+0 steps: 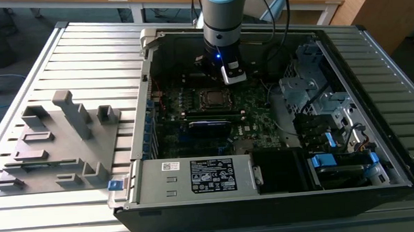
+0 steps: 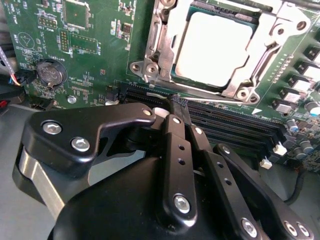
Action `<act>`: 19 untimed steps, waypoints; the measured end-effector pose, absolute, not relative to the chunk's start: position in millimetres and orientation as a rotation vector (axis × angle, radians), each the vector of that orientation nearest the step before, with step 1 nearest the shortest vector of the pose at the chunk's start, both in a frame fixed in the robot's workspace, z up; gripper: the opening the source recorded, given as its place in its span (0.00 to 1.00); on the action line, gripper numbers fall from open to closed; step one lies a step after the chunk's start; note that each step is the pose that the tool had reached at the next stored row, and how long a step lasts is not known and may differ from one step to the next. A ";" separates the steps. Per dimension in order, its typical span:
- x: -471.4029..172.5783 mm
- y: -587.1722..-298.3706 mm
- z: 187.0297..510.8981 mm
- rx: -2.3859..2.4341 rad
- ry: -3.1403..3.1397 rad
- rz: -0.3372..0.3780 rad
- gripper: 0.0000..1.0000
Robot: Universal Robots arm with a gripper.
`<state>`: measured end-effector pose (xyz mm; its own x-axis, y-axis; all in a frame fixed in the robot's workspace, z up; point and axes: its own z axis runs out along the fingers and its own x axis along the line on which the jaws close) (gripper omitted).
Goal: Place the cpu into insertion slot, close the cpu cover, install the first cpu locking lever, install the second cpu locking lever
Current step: 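Install the first cpu locking lever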
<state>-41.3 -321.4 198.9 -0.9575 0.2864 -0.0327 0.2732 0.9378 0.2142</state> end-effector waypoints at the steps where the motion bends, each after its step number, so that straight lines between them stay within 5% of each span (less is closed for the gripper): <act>1: -41.3 -321.4 198.8 0.438 3.030 0.321 0.11; 19: -41.3 -320.1 196.4 0.436 3.012 0.323 0.11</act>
<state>-41.3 -320.1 196.4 -0.9562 0.2885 -0.0499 0.2713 0.9372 0.2191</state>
